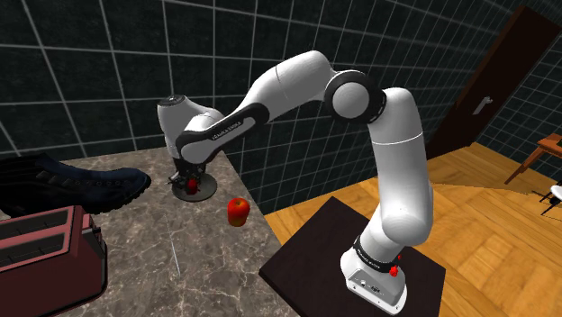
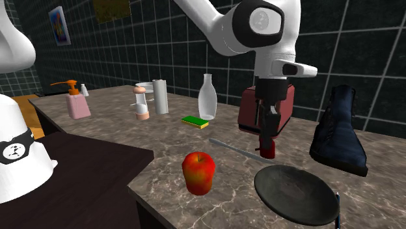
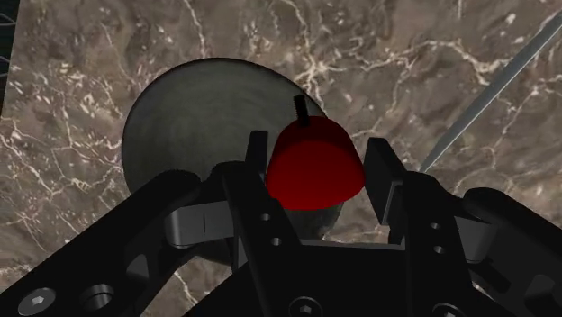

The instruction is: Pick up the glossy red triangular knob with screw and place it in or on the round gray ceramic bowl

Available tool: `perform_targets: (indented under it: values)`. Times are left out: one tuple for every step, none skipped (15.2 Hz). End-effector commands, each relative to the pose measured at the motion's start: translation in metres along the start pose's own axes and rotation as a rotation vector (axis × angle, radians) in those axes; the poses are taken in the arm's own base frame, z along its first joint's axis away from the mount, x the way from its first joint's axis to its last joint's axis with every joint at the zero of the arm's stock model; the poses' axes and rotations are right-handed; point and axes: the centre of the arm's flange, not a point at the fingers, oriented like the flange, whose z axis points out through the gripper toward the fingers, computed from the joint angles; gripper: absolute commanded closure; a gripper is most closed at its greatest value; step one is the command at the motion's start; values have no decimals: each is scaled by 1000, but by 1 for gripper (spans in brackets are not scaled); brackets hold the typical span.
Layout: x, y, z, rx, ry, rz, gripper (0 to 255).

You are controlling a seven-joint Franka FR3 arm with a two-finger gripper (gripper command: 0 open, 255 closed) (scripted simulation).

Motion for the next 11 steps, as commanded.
perform_targets:
  values:
    - [19,17,3,0,0,-1,255]
    - [28,26,4,0,0,-1,255]
    - [38,36,5,0,0,-1,255]
    - [47,45,7,0,0,-1,255]
    - [57,54,8,0,0,-1,255]
    - [66,62,10,0,0,-1,255]
    - [66,62,15,0,0,-1,255]
    - [66,61,20,0,0,-1,255]
    - [66,60,25,0,0,-1,255]
    - [66,59,31,0,0,-1,255]
    - [66,59,36,0,0,-1,255]
